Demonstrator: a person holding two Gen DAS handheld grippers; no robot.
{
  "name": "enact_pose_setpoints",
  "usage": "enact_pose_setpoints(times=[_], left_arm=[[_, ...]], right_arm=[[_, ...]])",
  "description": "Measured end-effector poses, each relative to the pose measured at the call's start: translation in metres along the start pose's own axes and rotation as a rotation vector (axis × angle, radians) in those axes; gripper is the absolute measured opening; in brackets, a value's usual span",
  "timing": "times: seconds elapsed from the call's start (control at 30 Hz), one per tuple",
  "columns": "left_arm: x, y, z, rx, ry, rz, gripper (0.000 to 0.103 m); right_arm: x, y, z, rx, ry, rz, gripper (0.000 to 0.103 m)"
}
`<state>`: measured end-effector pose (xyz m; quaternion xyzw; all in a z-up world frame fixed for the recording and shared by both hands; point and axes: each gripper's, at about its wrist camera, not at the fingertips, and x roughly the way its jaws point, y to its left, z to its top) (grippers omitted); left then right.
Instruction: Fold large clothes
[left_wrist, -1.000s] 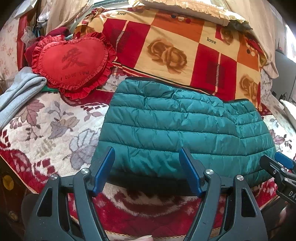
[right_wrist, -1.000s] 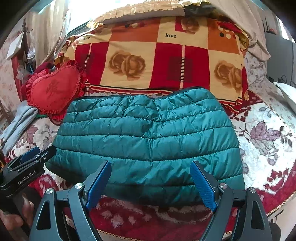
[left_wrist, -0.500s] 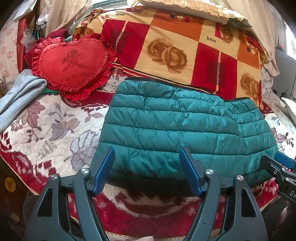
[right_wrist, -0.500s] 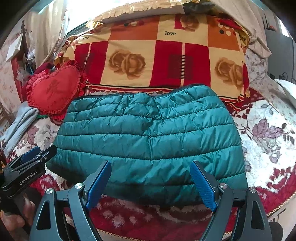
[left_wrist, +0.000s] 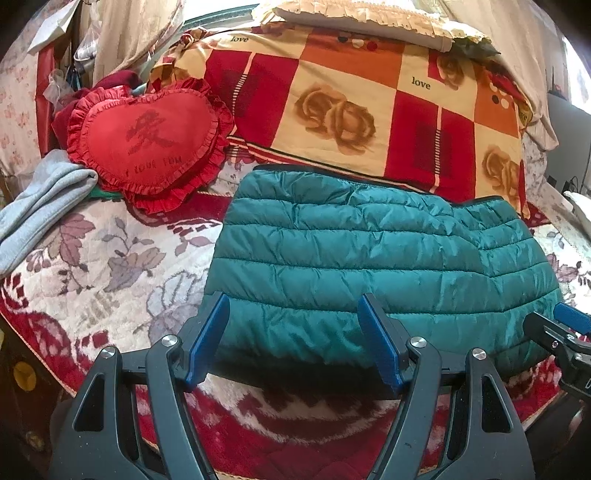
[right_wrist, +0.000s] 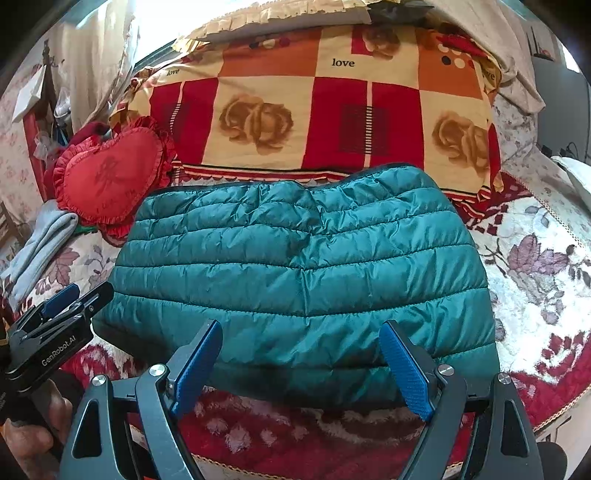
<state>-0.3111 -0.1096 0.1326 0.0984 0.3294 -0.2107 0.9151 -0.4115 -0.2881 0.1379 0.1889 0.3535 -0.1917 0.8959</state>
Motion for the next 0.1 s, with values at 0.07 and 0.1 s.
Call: enact_pose_setpoints(times=[0.07, 0.1], left_arm=[[0.0011, 0.0023, 0.0006, -0.002, 0.003, -0.007, 0.072], [0.0028, 0.006, 0.0016, -0.009, 0.009, -0.013, 0.072]], right_arm=[[0.0004, -0.0003, -0.0001, 0.002, 0.001, 0.0, 0.085], [0.0006, -0.0013, 0.0005, 0.005, 0.001, -0.002, 0.085]])
